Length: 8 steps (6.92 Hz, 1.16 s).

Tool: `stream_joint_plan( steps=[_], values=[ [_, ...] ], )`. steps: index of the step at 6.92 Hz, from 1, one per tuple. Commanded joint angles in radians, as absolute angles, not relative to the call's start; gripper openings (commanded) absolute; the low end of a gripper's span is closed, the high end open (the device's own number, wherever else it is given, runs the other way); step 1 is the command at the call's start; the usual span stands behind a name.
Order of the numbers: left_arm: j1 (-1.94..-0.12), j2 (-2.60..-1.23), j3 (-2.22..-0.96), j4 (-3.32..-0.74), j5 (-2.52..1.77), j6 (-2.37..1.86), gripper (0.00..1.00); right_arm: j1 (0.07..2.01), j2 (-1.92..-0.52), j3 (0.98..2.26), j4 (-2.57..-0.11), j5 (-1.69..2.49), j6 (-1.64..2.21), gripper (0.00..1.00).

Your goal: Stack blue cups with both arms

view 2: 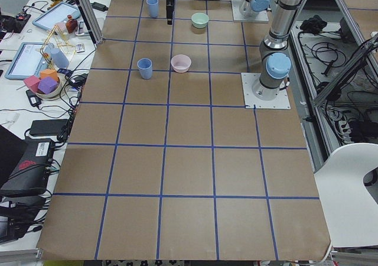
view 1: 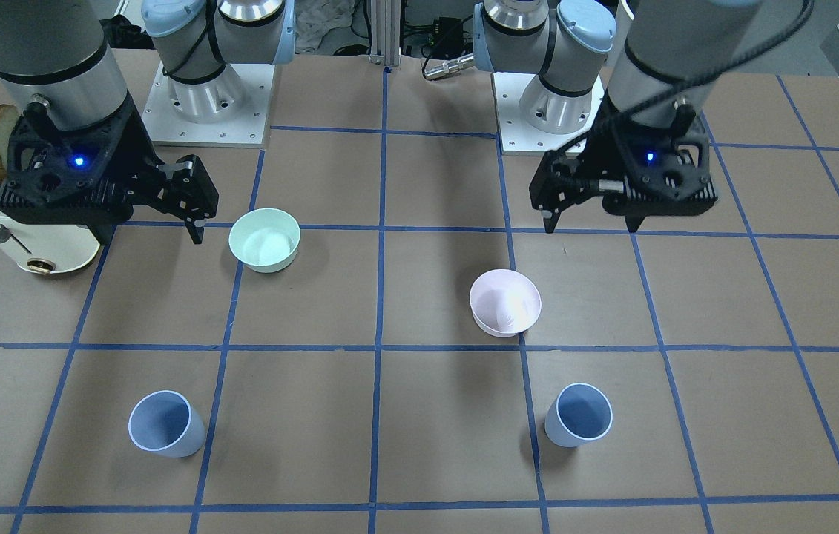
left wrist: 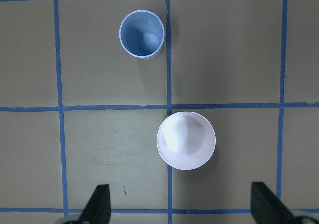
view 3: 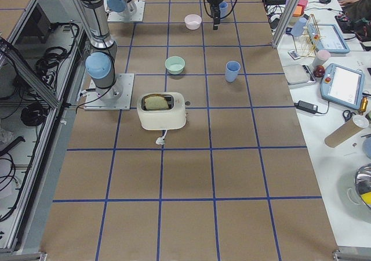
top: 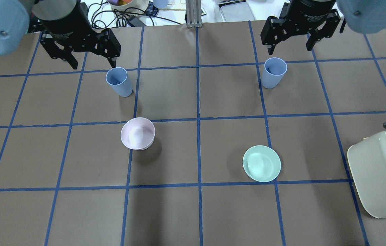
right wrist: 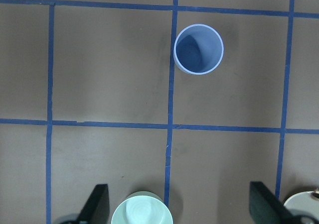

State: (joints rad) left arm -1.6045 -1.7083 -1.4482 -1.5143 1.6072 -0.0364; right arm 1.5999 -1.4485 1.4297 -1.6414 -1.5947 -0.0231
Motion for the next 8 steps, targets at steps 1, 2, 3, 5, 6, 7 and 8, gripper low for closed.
stream_joint_plan(
  steps=[1, 2, 3, 5, 6, 7, 8],
  values=[
    [-1.601, -1.888, -1.45, -1.353, 1.609, -0.02, 1.0, 1.6, -1.448, 1.43, -1.641, -1.595, -0.023, 1.0],
    [-1.601, -1.975, -1.46, -1.215, 1.611, -0.011, 1.0, 1.6, -1.448, 1.431, -1.64, -1.595, -0.023, 1.0],
    [-1.601, -2.053, -1.471, -1.087, 1.612, -0.003, 1.0, 1.6, -1.448, 1.431, -1.638, -1.595, -0.021, 1.0],
    [-1.603, -2.114, -1.47, -1.062, 1.675, 0.021, 0.96, 1.6, -1.448, 1.431, -1.637, -1.595, -0.021, 1.0],
    [-1.603, -2.137, -1.471, -1.057, 1.68, 0.028, 0.85, 1.6, -1.445, 1.431, -1.637, -1.594, -0.021, 1.0],
    [-1.603, -2.151, -1.47, -1.043, 1.681, 0.028, 0.57, 1.6, -1.447, 1.431, -1.635, -1.595, -0.021, 1.0],
    [-1.603, -2.157, -1.471, -1.037, 1.681, 0.029, 0.31, 1.6, -1.445, 1.431, -1.634, -1.595, -0.021, 1.0]
  ],
)
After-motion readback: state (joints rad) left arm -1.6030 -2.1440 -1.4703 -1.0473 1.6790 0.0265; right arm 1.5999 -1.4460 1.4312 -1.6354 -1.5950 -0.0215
